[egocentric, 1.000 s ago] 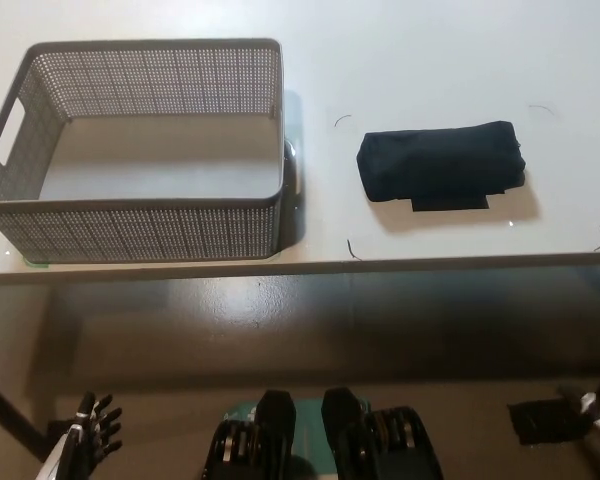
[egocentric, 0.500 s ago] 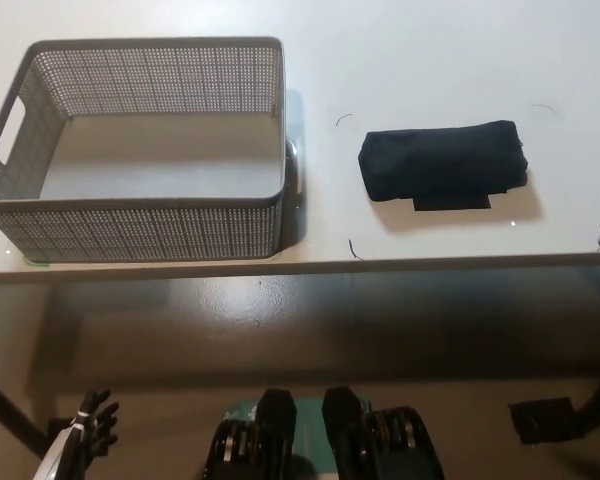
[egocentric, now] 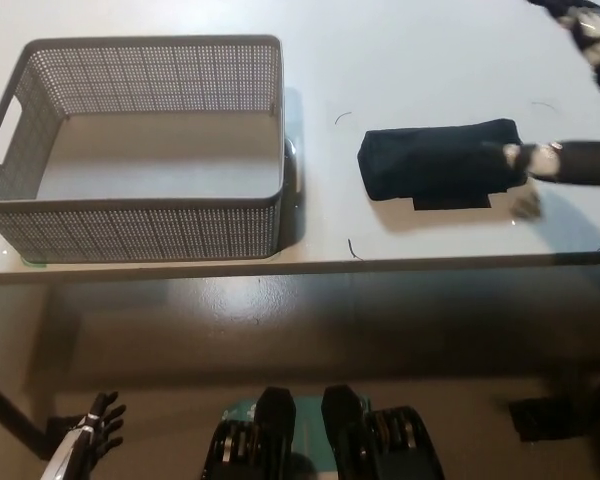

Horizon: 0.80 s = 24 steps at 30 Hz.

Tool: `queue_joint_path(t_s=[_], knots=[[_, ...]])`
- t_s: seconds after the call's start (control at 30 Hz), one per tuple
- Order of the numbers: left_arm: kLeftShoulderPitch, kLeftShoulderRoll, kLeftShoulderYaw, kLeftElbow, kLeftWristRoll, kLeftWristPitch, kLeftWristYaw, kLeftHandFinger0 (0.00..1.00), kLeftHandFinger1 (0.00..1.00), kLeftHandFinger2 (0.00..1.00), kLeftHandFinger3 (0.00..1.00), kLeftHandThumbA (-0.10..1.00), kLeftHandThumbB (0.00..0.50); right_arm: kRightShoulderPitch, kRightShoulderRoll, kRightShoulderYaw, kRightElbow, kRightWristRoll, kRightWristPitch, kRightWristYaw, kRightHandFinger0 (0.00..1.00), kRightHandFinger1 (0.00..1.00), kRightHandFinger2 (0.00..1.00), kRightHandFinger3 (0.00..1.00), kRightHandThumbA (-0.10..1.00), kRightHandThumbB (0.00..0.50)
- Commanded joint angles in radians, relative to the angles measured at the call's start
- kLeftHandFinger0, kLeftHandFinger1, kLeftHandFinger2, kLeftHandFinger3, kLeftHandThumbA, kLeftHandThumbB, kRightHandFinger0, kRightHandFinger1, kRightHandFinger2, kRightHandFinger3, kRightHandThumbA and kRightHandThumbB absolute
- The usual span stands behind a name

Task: Use the right hand to pick up the pencil case on the right hand side and put it into a grey container on the left side

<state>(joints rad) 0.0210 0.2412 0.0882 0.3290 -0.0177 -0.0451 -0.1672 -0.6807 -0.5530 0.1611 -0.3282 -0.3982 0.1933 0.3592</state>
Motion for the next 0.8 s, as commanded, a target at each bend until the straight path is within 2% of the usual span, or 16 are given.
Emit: queue_joint_path(t_s=[0.0, 0.03, 0.1, 0.3, 0.4, 0.43, 0.53, 0.77], knots=[[-0.002, 0.028, -0.016, -0.024, 0.043, -0.059, 0.019, 1.00, 1.00, 1.00, 1.00, 1.00, 0.200, -0.187, -0.049, 0.099, 0.097, -0.168, 0.071, 0.130, 1.00, 1.00, 1.00, 1.00, 0.87, 0.500], [-0.002, 0.031, -0.017, -0.023, 0.044, -0.065, 0.017, 1.00, 1.00, 1.00, 1.00, 1.00, 0.216, -0.214, -0.044, 0.119, 0.148, -0.177, 0.042, 0.123, 1.00, 1.00, 1.00, 1.00, 0.85, 0.500], [-0.005, 0.033, -0.021, -0.018, 0.048, -0.073, 0.018, 1.00, 1.00, 1.00, 1.00, 1.00, 0.207, -0.262, -0.037, 0.158, 0.227, -0.200, 0.022, 0.123, 1.00, 1.00, 1.00, 1.00, 0.81, 0.500], [-0.008, 0.034, -0.027, -0.021, 0.051, -0.079, 0.016, 1.00, 1.00, 1.00, 1.00, 1.00, 0.184, -0.372, -0.039, 0.261, 0.440, -0.294, -0.037, 0.096, 1.00, 1.00, 1.00, 1.00, 0.85, 0.500], [-0.009, 0.033, -0.030, -0.021, 0.060, -0.081, 0.016, 1.00, 1.00, 1.00, 1.00, 1.00, 0.189, -0.426, -0.035, 0.309, 0.553, -0.336, -0.049, 0.081, 1.00, 1.00, 1.00, 1.00, 0.87, 0.500], [-0.010, 0.033, -0.031, -0.018, 0.062, -0.083, 0.016, 1.00, 1.00, 1.00, 1.00, 1.00, 0.205, -0.440, -0.036, 0.319, 0.583, -0.340, -0.049, 0.081, 1.00, 1.00, 1.00, 1.00, 0.88, 0.500], [-0.009, 0.033, -0.035, -0.019, 0.066, -0.098, 0.014, 1.00, 1.00, 1.00, 1.00, 1.00, 0.187, -0.478, -0.035, 0.349, 0.689, -0.355, -0.076, 0.056, 1.00, 1.00, 1.00, 1.00, 0.83, 0.500], [-0.012, 0.037, -0.042, -0.023, 0.073, -0.101, 0.010, 1.00, 1.00, 1.00, 1.00, 1.00, 0.220, -0.542, -0.016, 0.401, 0.885, -0.391, -0.143, 0.003, 1.00, 1.00, 1.00, 1.00, 0.88, 0.500]])
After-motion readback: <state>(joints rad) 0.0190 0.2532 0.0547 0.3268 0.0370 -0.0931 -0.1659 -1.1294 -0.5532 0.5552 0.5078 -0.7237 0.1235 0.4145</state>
